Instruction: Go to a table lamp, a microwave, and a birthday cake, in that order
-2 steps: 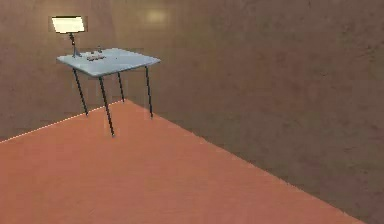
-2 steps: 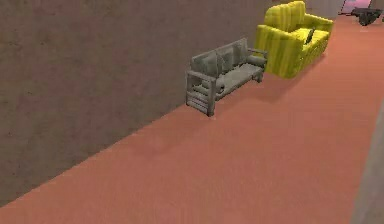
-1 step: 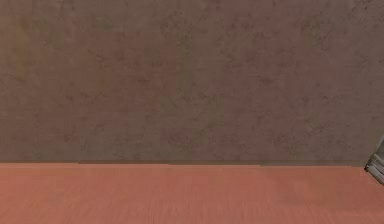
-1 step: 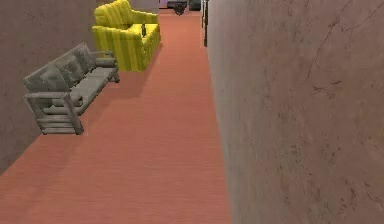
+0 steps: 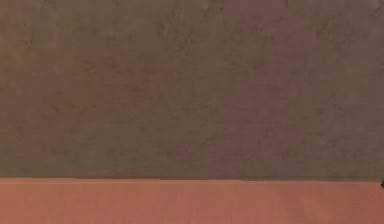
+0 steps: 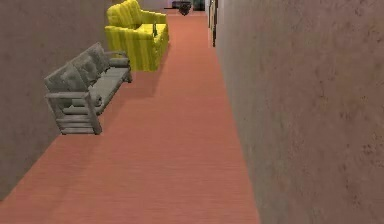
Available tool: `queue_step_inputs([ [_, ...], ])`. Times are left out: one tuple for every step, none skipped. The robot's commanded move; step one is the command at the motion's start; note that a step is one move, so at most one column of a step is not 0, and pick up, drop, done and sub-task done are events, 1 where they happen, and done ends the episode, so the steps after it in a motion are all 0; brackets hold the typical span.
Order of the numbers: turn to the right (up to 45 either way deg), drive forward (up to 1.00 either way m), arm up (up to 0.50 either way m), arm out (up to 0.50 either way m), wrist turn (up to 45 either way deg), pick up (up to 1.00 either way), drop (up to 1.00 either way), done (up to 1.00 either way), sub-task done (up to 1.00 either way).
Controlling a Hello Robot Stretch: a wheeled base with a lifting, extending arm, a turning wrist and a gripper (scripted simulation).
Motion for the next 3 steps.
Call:
queue_step_inputs([
  [-45.0, 0.00, 0.00, 0.00, 0.0, 0.00, 0.00, 0.00, 0.00],
  [-42.0, 0.00, 0.00, 0.00, 0.0, 0.00, 0.00, 0.00, 0.00],
  [0.0, 1.00, 0.00, 0.00, 0.0, 0.00, 0.00, 0.00, 0.00],
])
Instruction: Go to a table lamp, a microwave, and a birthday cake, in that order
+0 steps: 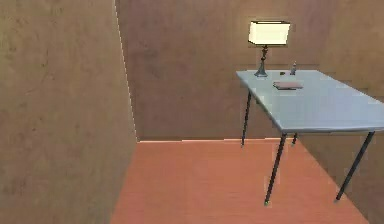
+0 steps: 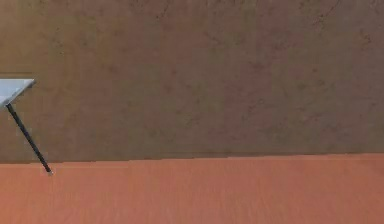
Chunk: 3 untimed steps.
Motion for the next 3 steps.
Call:
queue_step_inputs([
  [0.0, 1.00, 0.00, 0.00, 0.0, 0.00, 0.00, 0.00, 0.00],
  [-12.0, 0.00, 0.00, 0.00, 0.0, 0.00, 0.00, 0.00, 0.00],
  [0.0, 0.10, 0.00, 0.00, 0.0, 0.00, 0.00, 0.00, 0.00],
])
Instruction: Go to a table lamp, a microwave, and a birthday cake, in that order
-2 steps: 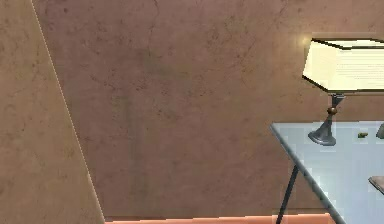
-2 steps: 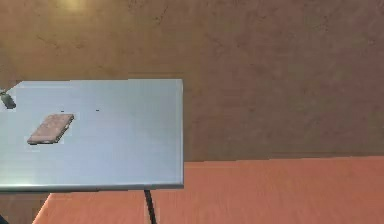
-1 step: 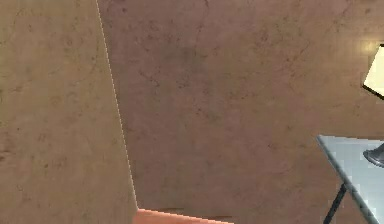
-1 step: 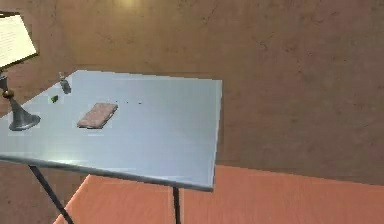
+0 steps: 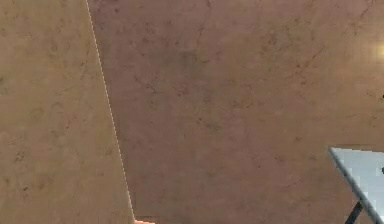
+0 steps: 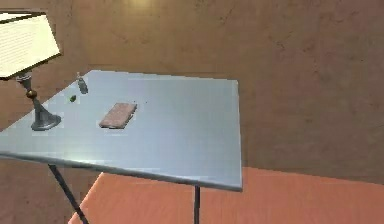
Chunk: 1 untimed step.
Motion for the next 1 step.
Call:
queue_step_inputs([
  [45.0, 0.00, 0.00, 0.00, 0.0, 0.00, 0.00, 0.00, 0.00],
])
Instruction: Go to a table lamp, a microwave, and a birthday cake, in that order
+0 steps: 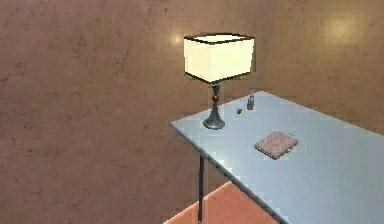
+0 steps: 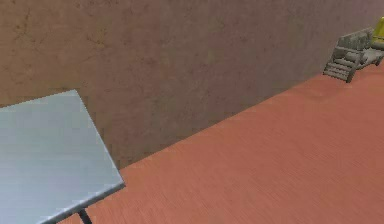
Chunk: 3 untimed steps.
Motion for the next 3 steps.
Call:
queue_step_inputs([
  [0.0, 0.00, 0.00, 0.00, 0.0, 0.00, 0.00, 0.00, 1.00],
  [45.0, 0.00, 0.00, 0.00, 0.0, 0.00, 0.00, 0.00, 0.00],
  [45.0, 0.00, 0.00, 0.00, 0.0, 0.00, 0.00, 0.00, 0.00],
])
